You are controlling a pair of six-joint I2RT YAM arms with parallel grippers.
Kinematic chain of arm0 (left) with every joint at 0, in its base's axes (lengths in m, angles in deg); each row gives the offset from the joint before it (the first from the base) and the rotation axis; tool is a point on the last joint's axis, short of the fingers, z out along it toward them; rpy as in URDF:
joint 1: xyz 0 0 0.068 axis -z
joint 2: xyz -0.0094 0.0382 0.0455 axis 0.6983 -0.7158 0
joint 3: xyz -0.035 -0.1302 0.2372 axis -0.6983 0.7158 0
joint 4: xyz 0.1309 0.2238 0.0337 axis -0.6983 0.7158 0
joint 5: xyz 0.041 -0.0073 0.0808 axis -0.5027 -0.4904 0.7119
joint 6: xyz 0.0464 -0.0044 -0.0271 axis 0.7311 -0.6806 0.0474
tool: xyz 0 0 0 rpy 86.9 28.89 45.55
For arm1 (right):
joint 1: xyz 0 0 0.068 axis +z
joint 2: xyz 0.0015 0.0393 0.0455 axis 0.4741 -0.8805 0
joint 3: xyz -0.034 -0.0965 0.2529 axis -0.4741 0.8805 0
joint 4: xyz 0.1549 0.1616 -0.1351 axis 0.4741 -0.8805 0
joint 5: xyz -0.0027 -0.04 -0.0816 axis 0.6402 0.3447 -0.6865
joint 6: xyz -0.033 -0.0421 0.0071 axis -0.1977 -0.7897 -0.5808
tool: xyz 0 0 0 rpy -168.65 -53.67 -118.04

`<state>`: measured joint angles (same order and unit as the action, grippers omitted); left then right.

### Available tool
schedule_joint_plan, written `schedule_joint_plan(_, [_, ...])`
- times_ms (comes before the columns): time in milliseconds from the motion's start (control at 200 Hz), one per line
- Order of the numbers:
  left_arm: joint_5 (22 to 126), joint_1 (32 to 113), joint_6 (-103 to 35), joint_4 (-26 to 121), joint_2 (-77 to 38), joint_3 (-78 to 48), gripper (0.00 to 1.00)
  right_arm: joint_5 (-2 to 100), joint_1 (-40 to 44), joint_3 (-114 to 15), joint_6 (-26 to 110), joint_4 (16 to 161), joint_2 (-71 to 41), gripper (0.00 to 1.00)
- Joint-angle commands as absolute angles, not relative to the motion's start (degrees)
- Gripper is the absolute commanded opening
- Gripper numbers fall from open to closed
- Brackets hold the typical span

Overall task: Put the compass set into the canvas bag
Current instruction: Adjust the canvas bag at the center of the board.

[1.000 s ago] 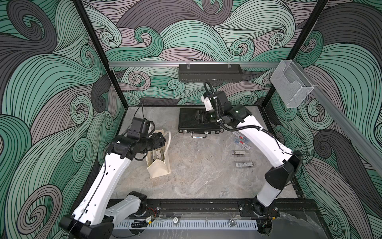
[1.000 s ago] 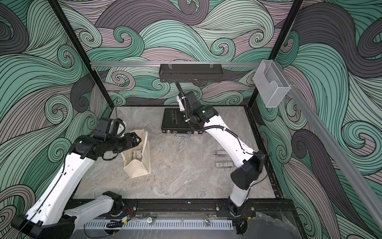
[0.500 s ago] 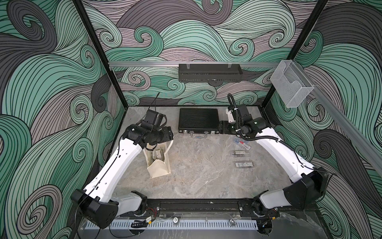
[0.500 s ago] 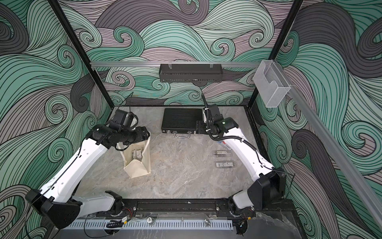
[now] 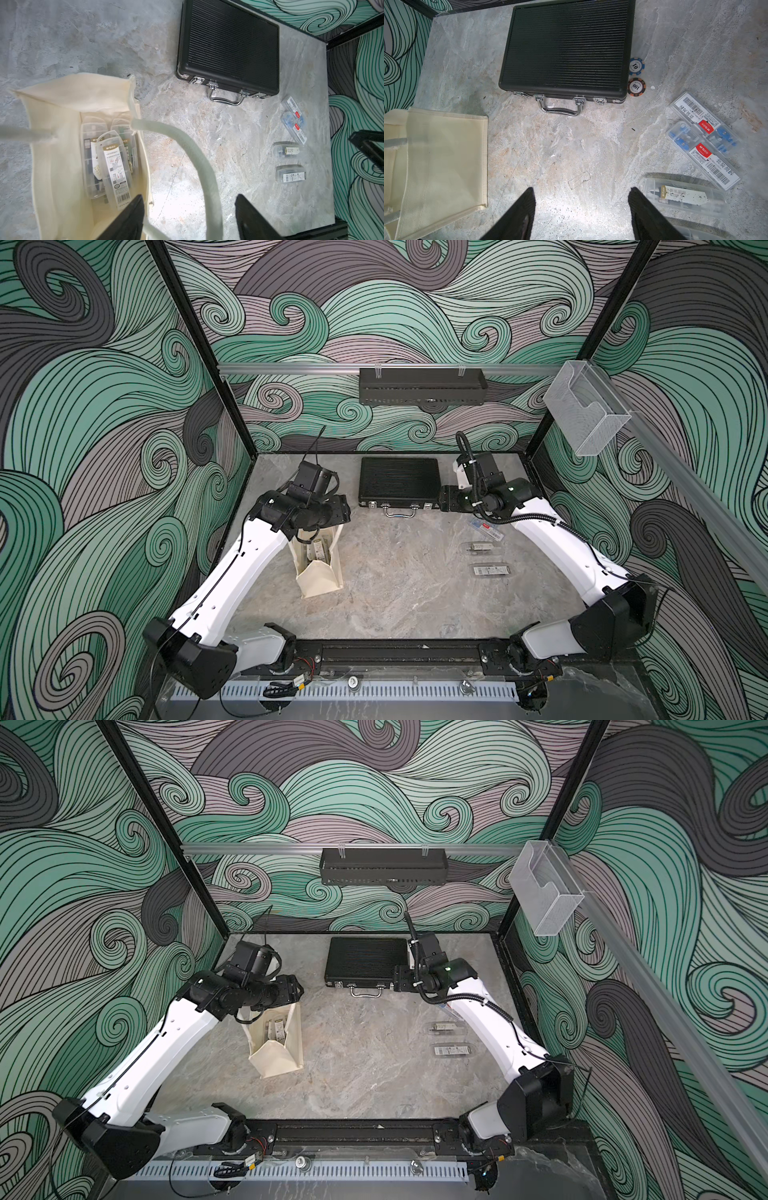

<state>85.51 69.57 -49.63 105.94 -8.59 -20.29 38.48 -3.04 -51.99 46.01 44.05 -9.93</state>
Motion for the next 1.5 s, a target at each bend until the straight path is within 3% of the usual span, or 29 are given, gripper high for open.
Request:
schedule_joint_plan(0, [82.0, 70.1, -48.4, 104.1, -10.2, -21.0, 0.56, 38.1, -4.3, -50.4, 46.9, 44.0, -9.5, 0.71])
schedule_joint_plan(125, [80.3, 71.9, -48.2, 103.9, -11.7, -22.1, 0.34, 40.0, -6.7, -48.9, 47.8, 43.2, -9.3, 0.71])
schedule_joint_plan(310, [80.3, 76.7, -48.9, 102.3, -14.7, -24.2, 0.18, 40.1, -8.9, -47.5, 47.2, 42.2, -8.3, 0.72])
schedule_joint_plan(851, [79.0, 85.0, -47.8, 101.3, -29.1, -37.5, 0.13, 35.3, -18.4, -34.3, 50.3, 37.8, -5.5, 0.78])
schedule_joint_plan(891, [78.8, 85.1, -47.8, 102.0, -29.6, -38.4, 0.16, 35.2, -18.9, -33.6, 50.8, 37.7, -5.5, 0.79])
schedule_joint_plan(1006, [80.7, 85.2, -47.8, 103.8, -29.2, -39.3, 0.44, 34.8, -20.6, -31.7, 53.7, 37.4, -5.1, 0.81])
schedule_joint_plan(1091, [83.0, 85.1, -47.5, 104.5, -27.5, -39.1, 0.56, 33.9, -21.5, -31.0, 56.4, 36.8, -4.8, 0.82])
schedule_joint_plan(1306, [90.6, 84.6, -46.7, 104.0, -19.6, -36.7, 0.69, 33.1, -22.9, -29.5, 62.9, 36.4, -2.8, 0.82])
schedule_joint_plan(1491, [93.3, 79.8, -46.4, 106.4, -11.7, -33.9, 0.71, 33.4, -26.1, -26.0, 67.2, 37.9, -1.3, 0.85])
